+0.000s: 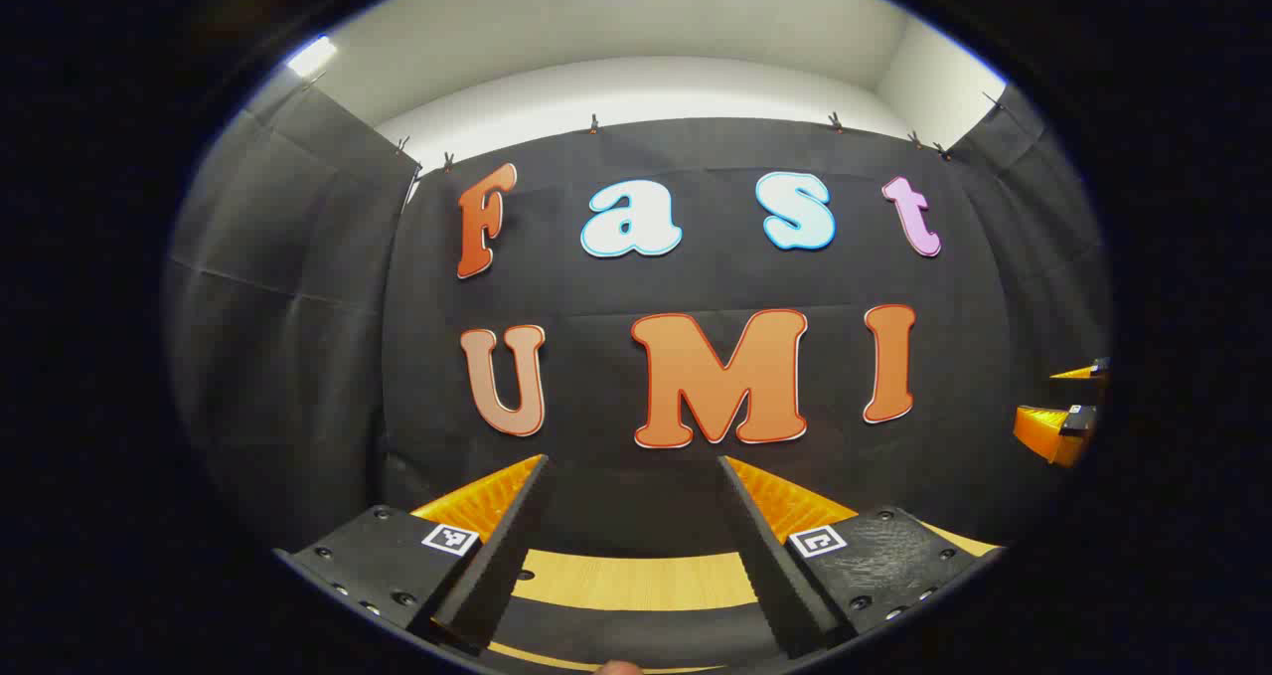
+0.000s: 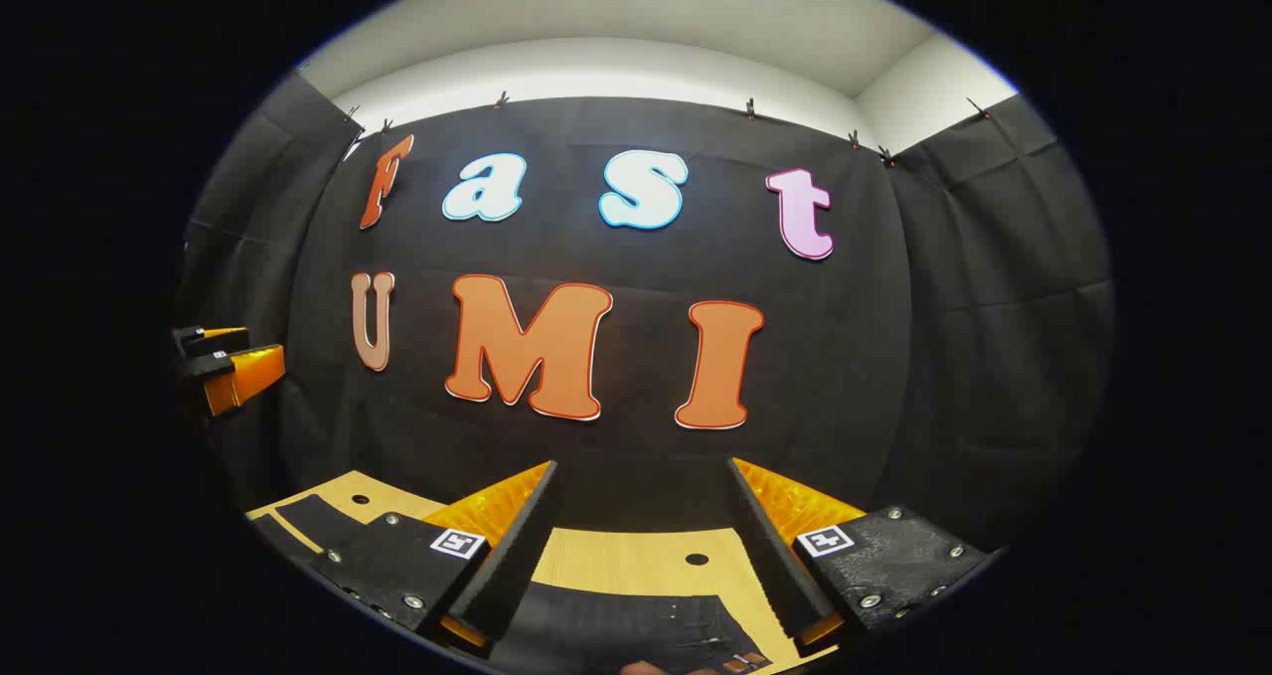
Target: Grasp the waist and the cuffs of the jeans and fold them to make the two legs overlap; first hold the waist and fold one-third of the jeans toward the cuffs, then hold the cuffs and fold the remaining one-third in the same direction to finish folding.
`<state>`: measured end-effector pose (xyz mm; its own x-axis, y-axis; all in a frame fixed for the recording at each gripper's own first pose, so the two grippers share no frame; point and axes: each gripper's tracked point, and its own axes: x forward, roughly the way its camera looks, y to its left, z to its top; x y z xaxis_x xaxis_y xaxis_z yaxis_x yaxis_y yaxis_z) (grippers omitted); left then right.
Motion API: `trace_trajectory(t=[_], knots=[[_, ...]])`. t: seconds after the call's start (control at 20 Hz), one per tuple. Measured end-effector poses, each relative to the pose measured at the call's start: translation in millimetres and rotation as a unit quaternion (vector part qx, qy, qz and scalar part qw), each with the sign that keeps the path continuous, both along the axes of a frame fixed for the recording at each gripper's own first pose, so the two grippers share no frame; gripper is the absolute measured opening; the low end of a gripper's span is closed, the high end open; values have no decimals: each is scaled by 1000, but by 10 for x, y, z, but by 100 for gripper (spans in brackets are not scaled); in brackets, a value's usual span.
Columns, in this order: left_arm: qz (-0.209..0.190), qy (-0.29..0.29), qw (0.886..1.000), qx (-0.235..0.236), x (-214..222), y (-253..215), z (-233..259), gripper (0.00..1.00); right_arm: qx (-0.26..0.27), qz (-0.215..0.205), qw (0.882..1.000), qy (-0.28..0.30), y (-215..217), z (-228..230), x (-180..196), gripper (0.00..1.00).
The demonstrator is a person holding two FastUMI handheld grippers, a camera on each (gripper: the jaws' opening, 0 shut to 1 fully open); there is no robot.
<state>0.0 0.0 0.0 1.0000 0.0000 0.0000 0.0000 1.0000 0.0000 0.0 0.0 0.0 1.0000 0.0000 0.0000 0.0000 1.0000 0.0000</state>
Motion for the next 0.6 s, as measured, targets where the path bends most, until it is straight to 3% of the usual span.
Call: trace_trajectory(t=[0.1,0.45,0.5,0.6], knots=[[-9,-1,1000,3,-77,-79,-103,96,1,8,1000,-7,67,-40,-8,100],[11,16,1000,-14,-266,-28,-373,99,-2,59,998,0,473,-271,-66,100],[17,12,1000,-12,-285,-3,-355,99,0,63,998,3,491,-303,-62,94],[16,5,1000,19,-335,-20,-315,99,5,69,998,11,507,-355,-41,94]])
